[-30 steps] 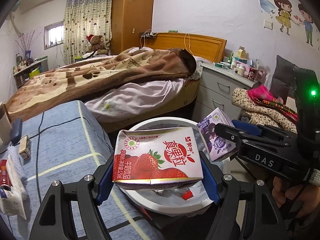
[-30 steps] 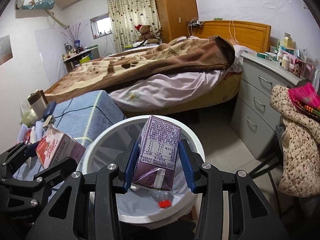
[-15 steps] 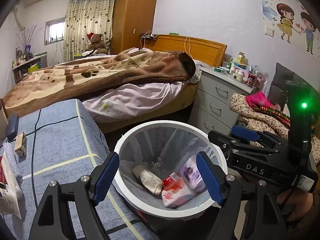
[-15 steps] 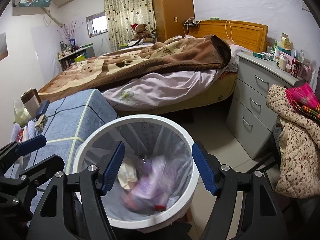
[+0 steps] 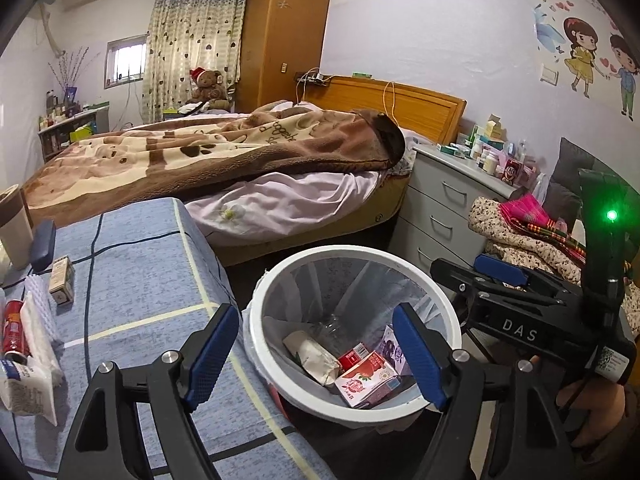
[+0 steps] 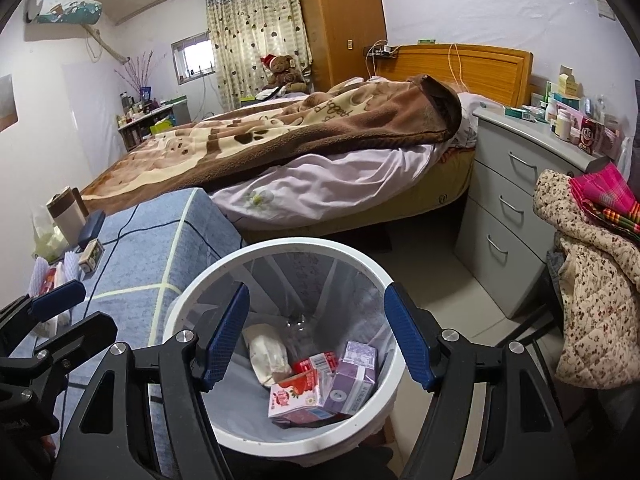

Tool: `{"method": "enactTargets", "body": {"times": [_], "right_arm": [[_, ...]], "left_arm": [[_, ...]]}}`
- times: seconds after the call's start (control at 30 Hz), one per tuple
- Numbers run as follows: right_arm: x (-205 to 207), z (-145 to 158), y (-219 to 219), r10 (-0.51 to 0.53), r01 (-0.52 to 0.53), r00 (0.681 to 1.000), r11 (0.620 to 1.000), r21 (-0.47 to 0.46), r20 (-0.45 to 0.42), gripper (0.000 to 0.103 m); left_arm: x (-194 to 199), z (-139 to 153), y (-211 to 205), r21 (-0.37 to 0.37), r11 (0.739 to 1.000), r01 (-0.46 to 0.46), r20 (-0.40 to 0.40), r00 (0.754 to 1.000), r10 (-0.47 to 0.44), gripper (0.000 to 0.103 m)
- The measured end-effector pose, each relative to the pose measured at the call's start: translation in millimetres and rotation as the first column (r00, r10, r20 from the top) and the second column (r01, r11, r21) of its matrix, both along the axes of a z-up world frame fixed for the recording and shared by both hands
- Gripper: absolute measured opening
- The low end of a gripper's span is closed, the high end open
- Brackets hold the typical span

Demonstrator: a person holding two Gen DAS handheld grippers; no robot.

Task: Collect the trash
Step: 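Move both open tools back over the remaining trash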

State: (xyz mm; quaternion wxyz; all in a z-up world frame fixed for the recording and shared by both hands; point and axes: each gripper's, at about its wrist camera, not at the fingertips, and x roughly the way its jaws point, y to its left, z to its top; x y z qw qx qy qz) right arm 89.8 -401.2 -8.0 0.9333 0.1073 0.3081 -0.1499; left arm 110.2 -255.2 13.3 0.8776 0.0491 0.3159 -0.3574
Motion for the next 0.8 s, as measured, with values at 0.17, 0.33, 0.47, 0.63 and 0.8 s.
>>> {"method": "enactTargets", "body": {"times": [0.17,0.33,0.47,0.63,0.8], "right_arm": [[-1.1,3.6,7.6,0.002,-0.002,1.000,1.000,-0.005,0.011,0.071],[-0.3,7.8,19.2,0.016,-0.016,1.000,1.000,-0.007,0.026,0.071],[1.9,11.6,33.2,0.036,-0.036,0.998,0.999,-0.004,0.047,0.071],[7.5,15.5,54.7,0.072,-0.071,0.995,0.997,-0.013,0.073,0.071],[19.0,14.9,78.0,0.130,-0.131,0.988,0.991,0.000,0.087,0.071]], "left_arm": [[1.7,3.0,13.9,-0.004,1.000,-0.028,0.002,1.000,0.028,0.079],[2.7,6.7,33.8,-0.015,0.998,-0.056,0.010,0.998,0.056,0.079],[1.2,10.1,49.2,-0.007,0.996,-0.089,0.033,0.995,0.089,0.079],[2.6,14.3,78.4,-0.012,0.991,-0.133,0.056,0.989,0.134,0.079],[8.4,16.2,112.1,-0.022,0.981,-0.193,0.062,0.979,0.194,0.079]]}}
